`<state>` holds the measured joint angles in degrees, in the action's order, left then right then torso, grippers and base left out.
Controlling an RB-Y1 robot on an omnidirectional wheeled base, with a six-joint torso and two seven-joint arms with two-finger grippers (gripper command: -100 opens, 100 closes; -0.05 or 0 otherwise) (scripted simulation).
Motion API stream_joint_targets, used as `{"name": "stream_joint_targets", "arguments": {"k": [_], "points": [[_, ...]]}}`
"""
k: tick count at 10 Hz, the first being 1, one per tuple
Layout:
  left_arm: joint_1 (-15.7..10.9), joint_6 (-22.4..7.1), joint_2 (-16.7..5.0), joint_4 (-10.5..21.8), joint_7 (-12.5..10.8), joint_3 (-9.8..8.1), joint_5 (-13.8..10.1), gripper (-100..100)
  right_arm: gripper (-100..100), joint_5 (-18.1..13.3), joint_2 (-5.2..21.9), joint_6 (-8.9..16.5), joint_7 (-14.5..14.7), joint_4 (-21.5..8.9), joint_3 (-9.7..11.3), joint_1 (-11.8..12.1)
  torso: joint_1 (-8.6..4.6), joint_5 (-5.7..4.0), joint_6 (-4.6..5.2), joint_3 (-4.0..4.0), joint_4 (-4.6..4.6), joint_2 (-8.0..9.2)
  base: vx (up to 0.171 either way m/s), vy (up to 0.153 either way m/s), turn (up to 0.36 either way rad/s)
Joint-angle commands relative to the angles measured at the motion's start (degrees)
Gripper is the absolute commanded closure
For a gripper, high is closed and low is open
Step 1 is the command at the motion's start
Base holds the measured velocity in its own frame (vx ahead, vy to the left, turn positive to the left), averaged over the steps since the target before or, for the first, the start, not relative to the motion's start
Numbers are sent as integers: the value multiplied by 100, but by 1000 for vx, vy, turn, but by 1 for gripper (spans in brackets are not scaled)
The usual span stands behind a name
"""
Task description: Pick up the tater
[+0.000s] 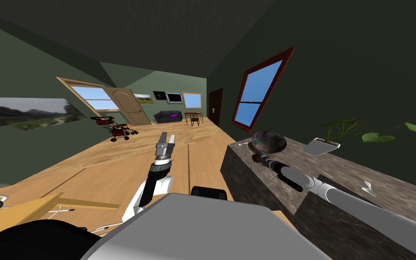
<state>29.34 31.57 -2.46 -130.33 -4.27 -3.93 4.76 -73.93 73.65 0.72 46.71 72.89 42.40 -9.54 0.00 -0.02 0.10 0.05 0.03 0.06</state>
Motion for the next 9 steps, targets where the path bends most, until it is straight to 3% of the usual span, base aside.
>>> {"name": "stream_joint_targets", "arguments": {"k": [1, 5, 6, 7, 9], "points": [[0, 0, 0, 0, 0, 0, 0, 0, 100, 0, 0, 0, 0, 0, 0, 0, 0, 0, 0, 0, 0, 0, -6, -1, -15], [0, 0, 0, 0, 0, 0, 0, 0, 100, 1, -2, -1, -2, 1, 3, 4, 6, 5, -2, -5, 0, -10, 0, 0, 0], [0, 0, 0, 0, 0, 0, 0, 0, 0, 0, -2, -2, 0, 0, 5, 5, 6, 5, -2, -4, 1, -9, 0, 0, 0], [0, 0, 0, 0, 0, 0, 0, 0, 100, -55, 79, 7, 4, 210, -53, 101, 7, 6, -1, -3, 1, -8, 45, -1, -201], [2, 0, 0, 0, 0, 0, 0, 0, 100, -71, 173, 46, -9, 396, -28, 152, 11, 8, 9, -9, 0, -20, 62, 20, -170]]}}
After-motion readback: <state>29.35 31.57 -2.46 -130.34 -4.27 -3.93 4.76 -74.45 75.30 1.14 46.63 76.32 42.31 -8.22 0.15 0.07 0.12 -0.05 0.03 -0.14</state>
